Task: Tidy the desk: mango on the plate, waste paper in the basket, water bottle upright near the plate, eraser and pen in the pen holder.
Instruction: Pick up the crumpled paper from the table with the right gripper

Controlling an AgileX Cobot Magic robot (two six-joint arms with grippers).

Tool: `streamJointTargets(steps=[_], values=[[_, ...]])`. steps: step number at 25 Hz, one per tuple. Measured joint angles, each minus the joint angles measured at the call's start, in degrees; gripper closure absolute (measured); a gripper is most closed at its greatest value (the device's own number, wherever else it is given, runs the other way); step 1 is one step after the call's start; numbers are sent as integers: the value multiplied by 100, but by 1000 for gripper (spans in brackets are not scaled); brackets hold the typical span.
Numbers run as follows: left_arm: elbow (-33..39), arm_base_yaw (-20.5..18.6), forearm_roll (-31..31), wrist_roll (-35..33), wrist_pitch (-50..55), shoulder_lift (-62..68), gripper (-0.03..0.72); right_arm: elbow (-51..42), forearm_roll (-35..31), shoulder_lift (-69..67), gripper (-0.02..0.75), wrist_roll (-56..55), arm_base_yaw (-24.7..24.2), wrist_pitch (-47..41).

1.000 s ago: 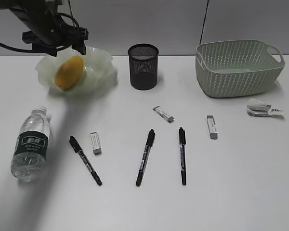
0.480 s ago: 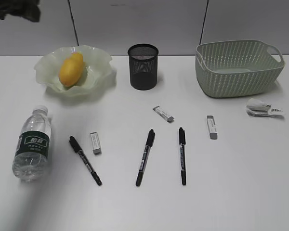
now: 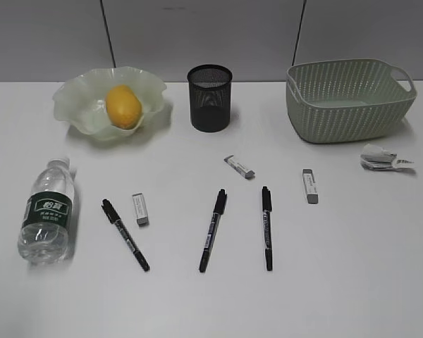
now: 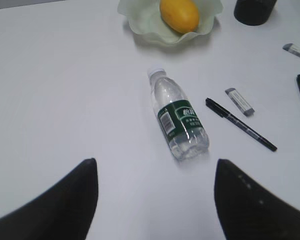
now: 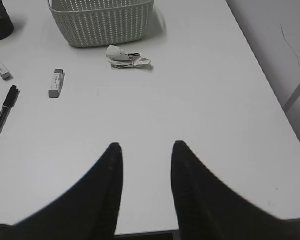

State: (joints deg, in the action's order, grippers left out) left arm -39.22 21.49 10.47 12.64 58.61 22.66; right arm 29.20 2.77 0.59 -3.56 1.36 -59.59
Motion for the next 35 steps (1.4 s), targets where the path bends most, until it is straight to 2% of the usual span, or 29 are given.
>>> streamJointTargets(steps=[6, 11, 16, 19, 23, 27, 31, 35], values=[[736, 0, -801, -275, 229, -1388, 148, 35, -192, -69, 462, 410, 0, 74], [834, 0, -883, -351, 215, -2158, 148, 156, -664, -1105, 462, 916, 0, 609], [835, 0, -889, -369, 219, -2299, 148, 399, -939, -3179, 451, 1566, 0, 1949], [835, -34, -889, -379, 219, -2299, 153, 817, -956, -4827, 394, 1973, 0, 2489], [835, -428, -889, -383, 219, -2299, 180, 1748, -951, -7109, 309, 2069, 0, 2648], [835, -843, -889, -383, 219, -2299, 188, 2841, -827, -9224, 291, 2092, 0, 2687], [835, -910, -889, -383, 219, -2299, 188, 3754, -463, -10576, 290, 2478, 0, 2854], [835, -910, -889, -383, 219, -2299, 188, 4326, -392, -11360, 290, 2876, 0, 3052]])
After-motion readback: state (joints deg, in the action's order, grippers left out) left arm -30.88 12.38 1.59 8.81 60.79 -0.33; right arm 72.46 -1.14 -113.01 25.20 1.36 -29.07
